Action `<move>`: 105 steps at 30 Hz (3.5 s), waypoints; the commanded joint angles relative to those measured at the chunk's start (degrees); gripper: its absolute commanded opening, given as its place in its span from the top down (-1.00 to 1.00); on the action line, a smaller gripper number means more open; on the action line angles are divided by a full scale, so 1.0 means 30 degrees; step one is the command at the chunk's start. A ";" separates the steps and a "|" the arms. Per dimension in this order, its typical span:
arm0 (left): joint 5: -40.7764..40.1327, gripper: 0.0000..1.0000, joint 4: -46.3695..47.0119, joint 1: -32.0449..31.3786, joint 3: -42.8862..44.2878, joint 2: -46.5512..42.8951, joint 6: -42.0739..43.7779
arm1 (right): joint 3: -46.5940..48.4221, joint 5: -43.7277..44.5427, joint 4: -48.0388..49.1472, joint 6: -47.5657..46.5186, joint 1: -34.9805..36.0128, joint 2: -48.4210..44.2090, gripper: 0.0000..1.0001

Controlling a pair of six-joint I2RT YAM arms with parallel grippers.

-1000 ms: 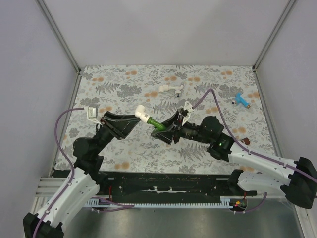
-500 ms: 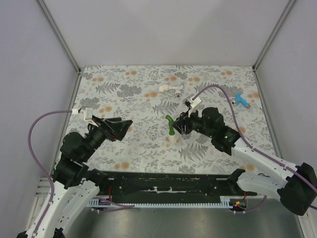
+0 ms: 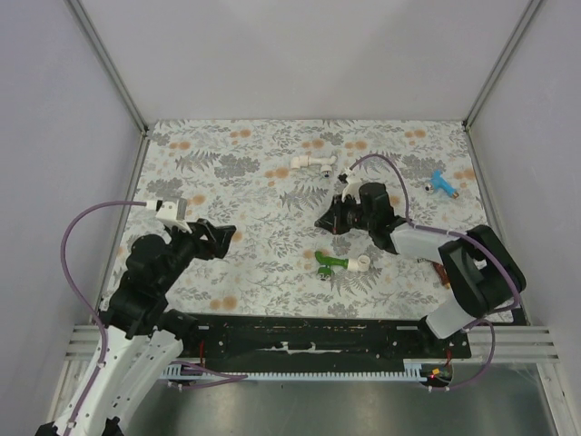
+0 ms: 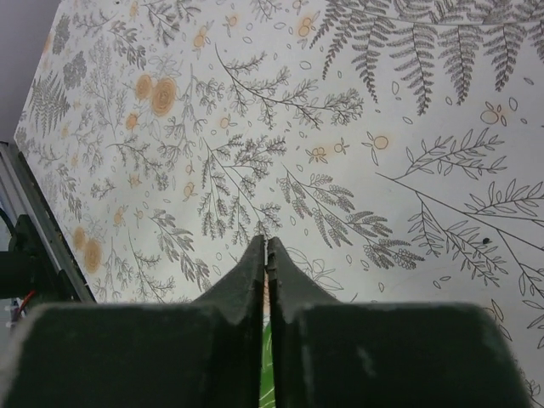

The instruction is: Install the water faucets

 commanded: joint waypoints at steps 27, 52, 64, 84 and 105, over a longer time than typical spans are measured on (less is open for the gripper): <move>-0.1757 -0.54 -0.0428 0.0659 -0.0238 -0.1953 0.1901 | -0.2165 0.5744 -1.4573 0.0314 -0.0314 -0.9769 -0.79; -0.1639 -0.52 -0.0427 0.0776 -0.0296 -0.2189 0.1959 | 0.1078 0.6800 -0.2183 0.3480 -0.1104 0.1800 0.51; -0.2342 -0.53 -0.0429 0.0894 -0.0354 -0.2626 0.2018 | 0.3314 0.6212 -0.3376 0.1607 -0.2216 0.1229 -0.89; -0.3981 -0.50 0.0655 0.1187 -0.0560 -0.4590 0.1784 | 0.1904 1.4063 -1.5065 -0.4691 -0.3507 -1.9598 -0.96; -1.1452 -0.77 0.5696 0.1158 -0.3373 -0.8896 -0.1353 | -0.1316 1.5735 -1.5537 -0.8942 -0.3507 -2.9305 -0.96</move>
